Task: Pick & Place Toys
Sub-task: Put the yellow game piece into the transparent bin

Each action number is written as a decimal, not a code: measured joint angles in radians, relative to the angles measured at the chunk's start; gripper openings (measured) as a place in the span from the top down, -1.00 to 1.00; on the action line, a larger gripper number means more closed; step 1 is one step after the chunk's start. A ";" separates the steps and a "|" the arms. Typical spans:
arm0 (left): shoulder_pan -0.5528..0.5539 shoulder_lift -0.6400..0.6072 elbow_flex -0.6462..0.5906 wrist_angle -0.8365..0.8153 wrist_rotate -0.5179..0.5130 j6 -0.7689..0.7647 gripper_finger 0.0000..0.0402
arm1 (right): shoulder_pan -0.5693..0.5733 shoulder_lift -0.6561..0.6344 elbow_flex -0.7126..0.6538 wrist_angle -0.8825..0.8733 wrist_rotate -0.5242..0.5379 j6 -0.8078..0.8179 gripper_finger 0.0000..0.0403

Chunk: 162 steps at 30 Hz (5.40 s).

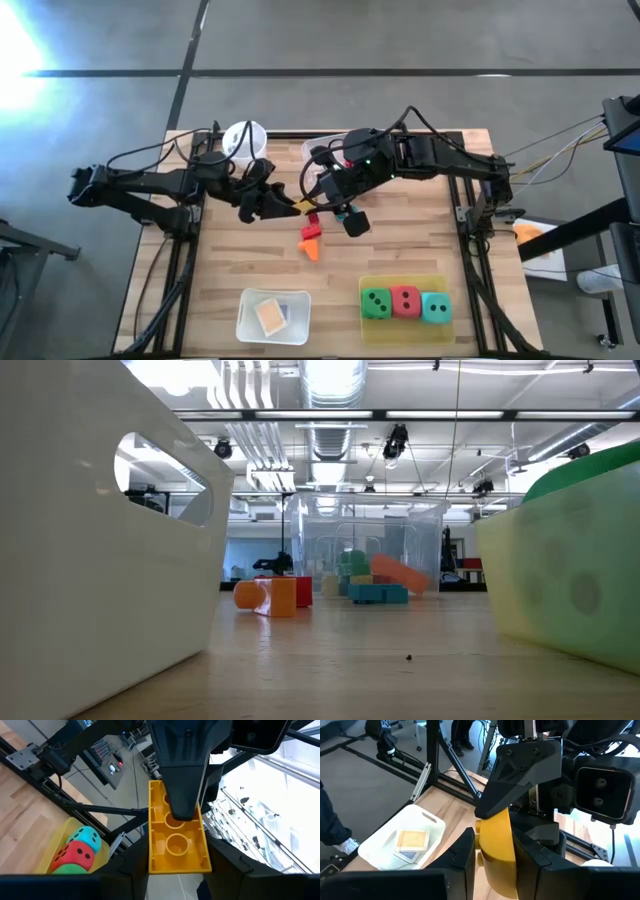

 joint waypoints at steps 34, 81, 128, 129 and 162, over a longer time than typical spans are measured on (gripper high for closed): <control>0.027 -0.064 0.002 -0.085 -0.019 -0.024 -0.48 | -0.004 -0.019 0.123 -0.181 0.013 0.108 0.60; 0.061 -0.184 0.000 -0.791 -0.365 0.000 -0.48 | -0.538 0.010 -0.474 -0.332 0.135 0.767 0.60; 0.066 -0.184 0.000 -0.790 -0.387 -0.003 -0.48 | -0.467 0.194 -0.413 -0.320 0.134 0.647 0.60; 0.066 -0.184 0.000 -0.790 -0.387 -0.003 -0.48 | -0.467 0.201 -0.413 -0.320 0.134 0.679 0.60; 0.066 -0.183 0.000 -0.790 -0.387 0.005 -0.48 | -0.468 0.236 -0.486 -0.179 0.146 0.859 0.60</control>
